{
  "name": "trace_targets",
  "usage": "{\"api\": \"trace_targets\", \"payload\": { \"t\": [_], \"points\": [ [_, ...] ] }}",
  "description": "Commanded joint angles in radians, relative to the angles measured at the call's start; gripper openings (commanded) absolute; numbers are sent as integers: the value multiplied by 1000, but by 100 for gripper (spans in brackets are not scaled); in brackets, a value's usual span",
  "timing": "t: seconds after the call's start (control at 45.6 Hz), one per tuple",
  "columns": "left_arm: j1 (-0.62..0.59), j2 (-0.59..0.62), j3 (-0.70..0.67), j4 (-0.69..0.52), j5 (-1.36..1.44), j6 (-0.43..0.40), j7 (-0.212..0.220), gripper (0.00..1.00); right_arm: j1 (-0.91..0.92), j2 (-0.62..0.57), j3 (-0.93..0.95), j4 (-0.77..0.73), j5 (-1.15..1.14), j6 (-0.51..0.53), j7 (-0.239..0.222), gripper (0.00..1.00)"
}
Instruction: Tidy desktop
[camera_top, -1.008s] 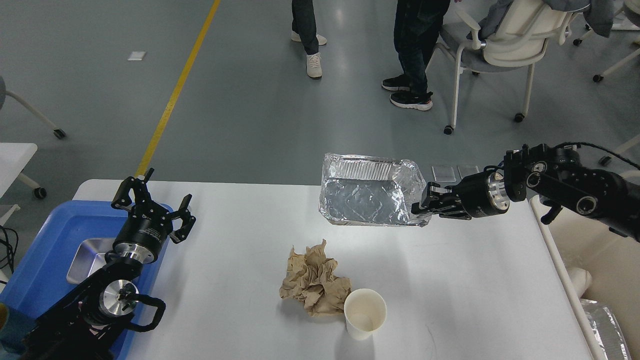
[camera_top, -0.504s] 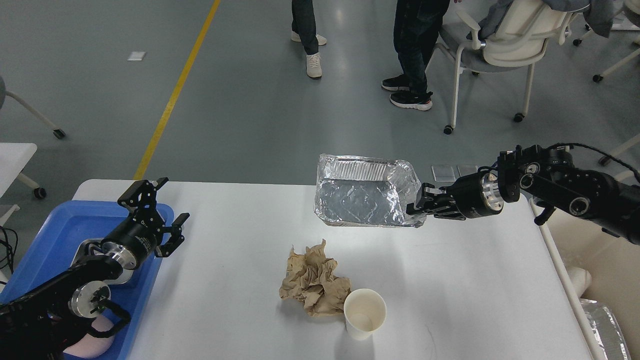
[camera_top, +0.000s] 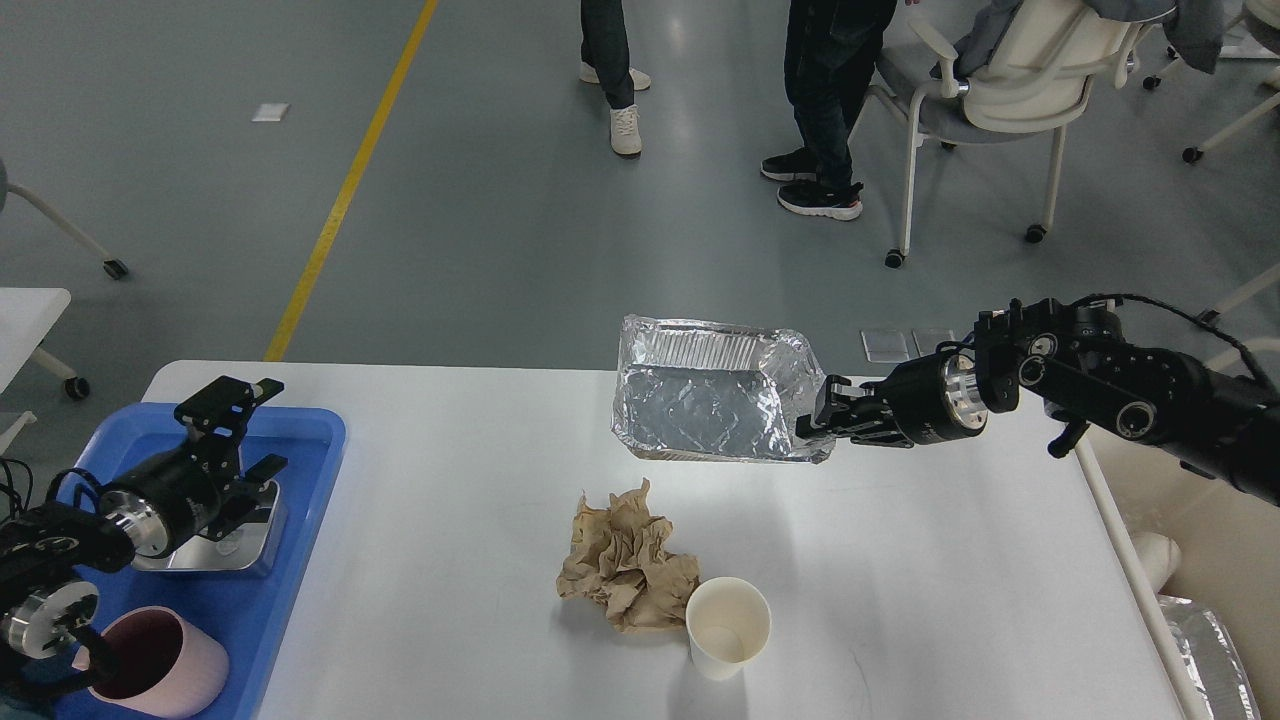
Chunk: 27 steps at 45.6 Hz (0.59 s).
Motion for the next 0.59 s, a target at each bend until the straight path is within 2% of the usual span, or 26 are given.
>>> {"api": "trace_targets", "payload": {
  "t": [0.0,0.132,0.417,0.57],
  "points": [
    [3,114,3,-88,67,13,-2,97,2,2,0,0,0,-6,1,0],
    [7,237,5,-186,132,39,-2,97,2,2,0,0,0,-8,1,0],
    [21,496,12,-320,284,39,-8,97,6,2,0,0,0,-9,1,0],
    [20,598,3,-407,298,39,-16,97,5,2,2,0,0,-11,1,0]
  ]
}}
